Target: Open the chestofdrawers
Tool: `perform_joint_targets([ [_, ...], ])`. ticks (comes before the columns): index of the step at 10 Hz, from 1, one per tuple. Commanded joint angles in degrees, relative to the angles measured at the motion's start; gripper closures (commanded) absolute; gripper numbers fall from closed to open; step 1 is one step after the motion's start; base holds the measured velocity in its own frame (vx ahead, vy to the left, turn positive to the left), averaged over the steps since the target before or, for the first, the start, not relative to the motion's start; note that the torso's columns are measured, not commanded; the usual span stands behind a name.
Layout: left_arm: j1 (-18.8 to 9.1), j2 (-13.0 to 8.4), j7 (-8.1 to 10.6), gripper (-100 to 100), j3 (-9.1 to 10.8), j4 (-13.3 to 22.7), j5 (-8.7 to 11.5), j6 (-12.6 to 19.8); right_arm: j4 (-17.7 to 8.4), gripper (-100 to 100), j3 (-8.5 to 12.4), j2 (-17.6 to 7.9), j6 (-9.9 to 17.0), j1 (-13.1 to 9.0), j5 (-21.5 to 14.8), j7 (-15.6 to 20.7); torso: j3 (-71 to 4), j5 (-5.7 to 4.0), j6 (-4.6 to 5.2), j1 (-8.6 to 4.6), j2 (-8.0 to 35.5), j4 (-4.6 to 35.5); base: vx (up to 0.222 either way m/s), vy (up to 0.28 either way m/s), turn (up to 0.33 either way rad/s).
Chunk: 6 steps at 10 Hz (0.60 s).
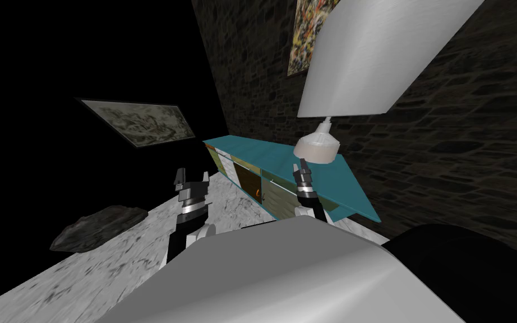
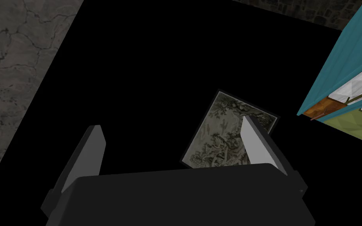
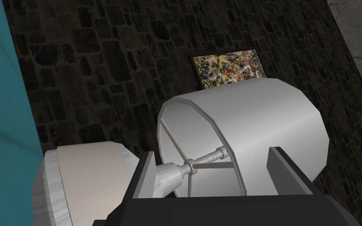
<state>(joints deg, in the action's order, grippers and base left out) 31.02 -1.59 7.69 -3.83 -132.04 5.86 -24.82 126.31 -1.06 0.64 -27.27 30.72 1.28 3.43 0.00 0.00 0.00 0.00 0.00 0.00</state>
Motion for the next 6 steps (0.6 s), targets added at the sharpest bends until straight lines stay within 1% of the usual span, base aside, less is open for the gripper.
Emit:
perform_joint_targets([
  [1, 0.0, 0.0, 0.0, 0, 0.0, 0.0, 0.0, 0.0, 0.0, 0, 0.0, 0.0, 0.0, 0.0, 0.0, 0.0, -4.7, 0.0, 0.0, 0.0, 2.3, 2.3, 0.0, 0.0, 0.0],
  [3, 0.0, 0.0, 0.0, 0, 0.0, 0.0, 0.0, 0.0, 0.0, 0, 0.0, 0.0, 0.0, 0.0, 0.0, 0.0, -20.1, 0.0, 0.0, 0.0, 10.0, 10.1, 0.0, 0.0, 0.0],
  [6, 0.0, 0.0, 0.0, 0, 0.0, 0.0, 0.0, 0.0, 0.0, 0, 0.0, 0.0, 0.0, 0.0, 0.0, 0.0, -45.4, 0.0, 0.0, 0.0, 22.7, 22.7, 0.0, 0.0, 0.0],
])
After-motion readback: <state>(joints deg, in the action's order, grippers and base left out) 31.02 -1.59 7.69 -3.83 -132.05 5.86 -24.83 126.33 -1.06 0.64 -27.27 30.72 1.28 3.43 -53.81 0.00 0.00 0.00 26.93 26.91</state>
